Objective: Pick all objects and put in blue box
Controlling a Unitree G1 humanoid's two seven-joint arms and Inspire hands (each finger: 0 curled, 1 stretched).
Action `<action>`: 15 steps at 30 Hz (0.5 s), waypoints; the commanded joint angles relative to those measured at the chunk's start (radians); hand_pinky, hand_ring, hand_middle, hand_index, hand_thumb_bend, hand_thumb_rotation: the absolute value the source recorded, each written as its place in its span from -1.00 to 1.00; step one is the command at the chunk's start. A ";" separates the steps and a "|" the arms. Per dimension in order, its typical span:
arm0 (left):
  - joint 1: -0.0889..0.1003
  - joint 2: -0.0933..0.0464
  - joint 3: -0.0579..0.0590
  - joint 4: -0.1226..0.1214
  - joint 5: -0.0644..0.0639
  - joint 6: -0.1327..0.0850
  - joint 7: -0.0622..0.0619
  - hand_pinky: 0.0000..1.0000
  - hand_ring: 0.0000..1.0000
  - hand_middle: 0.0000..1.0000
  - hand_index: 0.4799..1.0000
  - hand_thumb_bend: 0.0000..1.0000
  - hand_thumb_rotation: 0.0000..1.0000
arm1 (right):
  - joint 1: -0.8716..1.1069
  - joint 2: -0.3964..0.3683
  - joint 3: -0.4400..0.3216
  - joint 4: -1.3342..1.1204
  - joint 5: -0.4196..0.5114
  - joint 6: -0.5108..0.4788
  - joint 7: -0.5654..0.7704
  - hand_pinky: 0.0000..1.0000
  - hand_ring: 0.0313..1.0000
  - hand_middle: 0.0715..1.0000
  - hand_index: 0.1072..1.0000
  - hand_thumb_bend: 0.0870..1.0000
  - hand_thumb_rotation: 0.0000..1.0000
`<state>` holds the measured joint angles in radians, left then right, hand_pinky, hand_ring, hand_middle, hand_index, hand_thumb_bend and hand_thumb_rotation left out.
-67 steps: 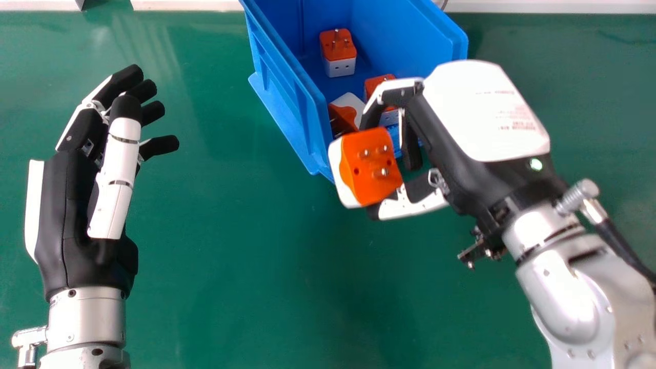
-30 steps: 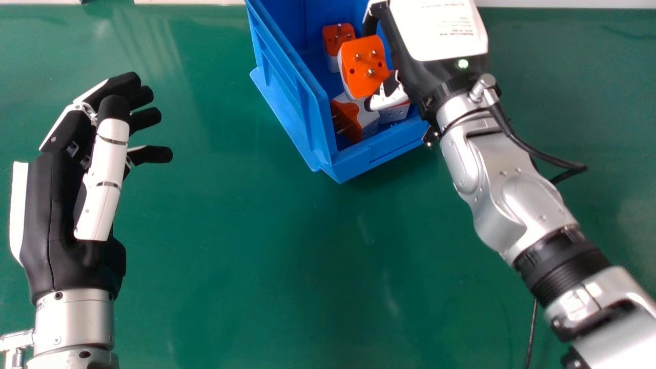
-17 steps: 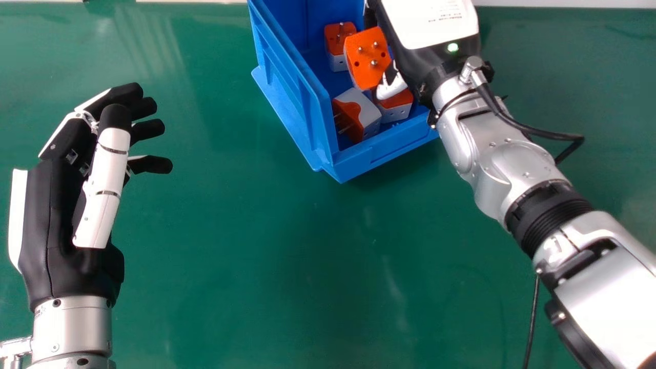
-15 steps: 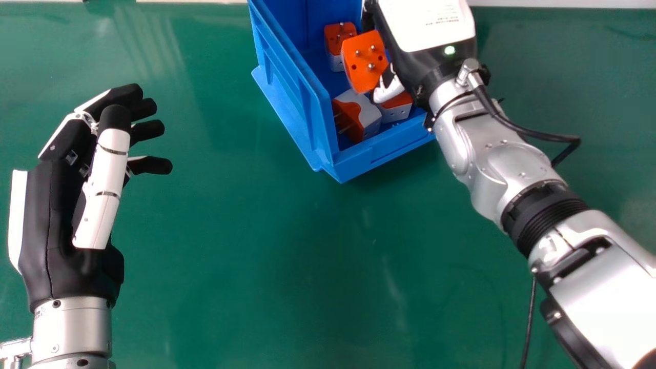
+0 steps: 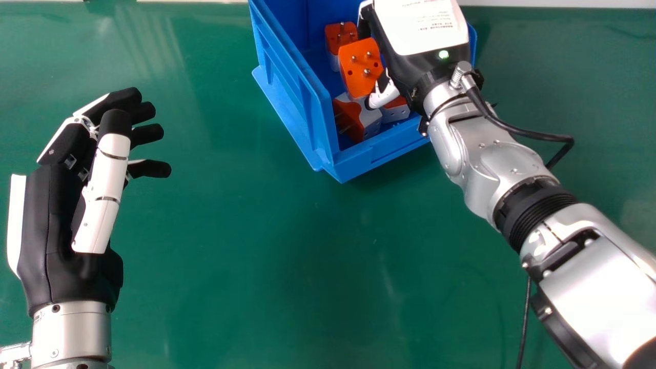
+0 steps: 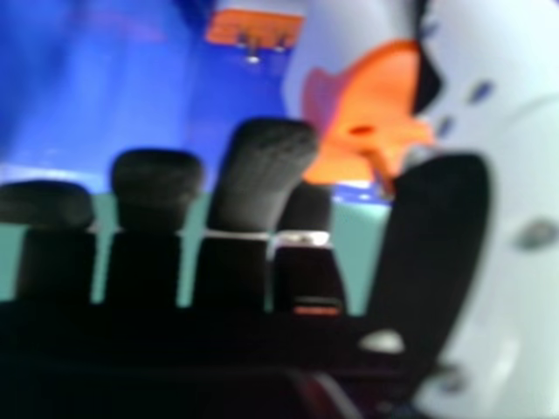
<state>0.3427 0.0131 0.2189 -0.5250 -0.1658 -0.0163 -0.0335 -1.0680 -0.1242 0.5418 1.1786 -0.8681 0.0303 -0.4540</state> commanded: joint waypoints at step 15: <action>-0.008 0.006 0.002 -0.023 -0.012 -0.002 -0.001 -0.06 0.32 0.40 -0.27 0.23 0.25 | -0.033 -0.003 0.030 -0.093 0.022 0.120 0.137 -0.18 0.14 0.50 0.73 0.42 -0.08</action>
<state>0.3395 0.0145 0.2194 -0.5247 -0.1693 -0.0119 -0.0346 -1.0729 -0.1190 0.5628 1.1037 -0.8363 0.1440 -0.3076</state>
